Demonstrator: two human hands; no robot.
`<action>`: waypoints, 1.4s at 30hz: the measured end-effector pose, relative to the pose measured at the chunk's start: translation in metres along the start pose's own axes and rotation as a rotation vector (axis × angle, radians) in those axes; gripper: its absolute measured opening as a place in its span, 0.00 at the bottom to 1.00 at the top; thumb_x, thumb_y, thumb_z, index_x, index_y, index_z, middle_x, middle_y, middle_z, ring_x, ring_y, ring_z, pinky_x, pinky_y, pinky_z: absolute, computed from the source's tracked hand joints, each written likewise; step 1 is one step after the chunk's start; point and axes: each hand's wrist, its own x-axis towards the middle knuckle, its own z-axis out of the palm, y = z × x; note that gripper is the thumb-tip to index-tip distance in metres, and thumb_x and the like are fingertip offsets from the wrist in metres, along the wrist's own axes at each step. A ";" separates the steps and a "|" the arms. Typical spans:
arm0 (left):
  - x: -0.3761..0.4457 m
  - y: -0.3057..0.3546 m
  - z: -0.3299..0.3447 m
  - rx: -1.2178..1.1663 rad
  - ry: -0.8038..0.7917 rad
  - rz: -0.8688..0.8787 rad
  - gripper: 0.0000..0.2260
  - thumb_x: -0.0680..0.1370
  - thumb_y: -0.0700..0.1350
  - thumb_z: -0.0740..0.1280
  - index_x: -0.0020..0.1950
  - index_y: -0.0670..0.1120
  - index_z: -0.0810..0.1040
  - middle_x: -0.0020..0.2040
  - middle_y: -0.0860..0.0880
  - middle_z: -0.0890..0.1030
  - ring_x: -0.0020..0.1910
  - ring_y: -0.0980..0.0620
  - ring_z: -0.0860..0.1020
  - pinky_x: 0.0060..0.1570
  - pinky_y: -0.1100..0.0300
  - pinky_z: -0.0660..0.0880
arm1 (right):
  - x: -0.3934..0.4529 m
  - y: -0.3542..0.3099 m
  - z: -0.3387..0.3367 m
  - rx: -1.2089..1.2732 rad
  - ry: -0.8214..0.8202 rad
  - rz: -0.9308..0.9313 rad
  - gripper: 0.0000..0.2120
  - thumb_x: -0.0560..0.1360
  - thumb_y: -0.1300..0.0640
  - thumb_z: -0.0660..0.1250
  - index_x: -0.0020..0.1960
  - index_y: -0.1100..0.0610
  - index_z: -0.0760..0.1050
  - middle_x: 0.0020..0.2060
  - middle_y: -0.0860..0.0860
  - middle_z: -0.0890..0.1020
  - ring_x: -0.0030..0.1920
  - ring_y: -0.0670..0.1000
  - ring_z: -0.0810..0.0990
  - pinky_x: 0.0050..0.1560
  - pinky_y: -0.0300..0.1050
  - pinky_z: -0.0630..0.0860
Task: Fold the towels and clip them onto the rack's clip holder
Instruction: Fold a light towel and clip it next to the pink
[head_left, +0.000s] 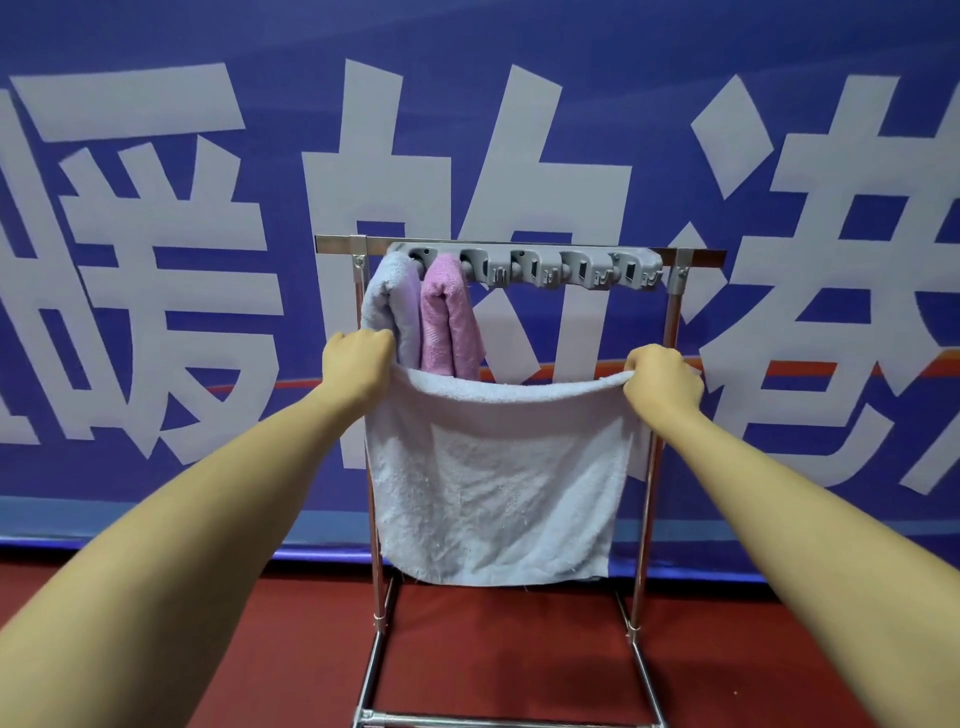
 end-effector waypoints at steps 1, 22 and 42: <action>0.000 0.000 0.000 -0.006 -0.009 0.001 0.08 0.72 0.32 0.59 0.40 0.44 0.69 0.43 0.45 0.78 0.44 0.42 0.76 0.43 0.56 0.63 | 0.002 0.003 0.001 0.100 -0.021 0.038 0.10 0.74 0.69 0.62 0.49 0.60 0.79 0.43 0.58 0.80 0.40 0.56 0.77 0.37 0.46 0.74; -0.003 0.003 -0.003 -0.036 0.016 -0.014 0.08 0.77 0.40 0.54 0.54 0.39 0.69 0.55 0.39 0.71 0.54 0.40 0.67 0.54 0.50 0.62 | -0.003 -0.004 -0.005 -0.023 0.088 -0.115 0.10 0.75 0.64 0.58 0.52 0.65 0.77 0.51 0.58 0.77 0.53 0.59 0.74 0.48 0.50 0.67; -0.010 0.002 -0.017 -0.011 -0.143 0.068 0.08 0.74 0.32 0.60 0.49 0.36 0.76 0.40 0.43 0.70 0.43 0.38 0.77 0.35 0.55 0.67 | -0.011 0.001 -0.015 -0.147 0.076 -0.110 0.05 0.74 0.65 0.64 0.47 0.65 0.78 0.44 0.59 0.79 0.48 0.59 0.76 0.51 0.50 0.70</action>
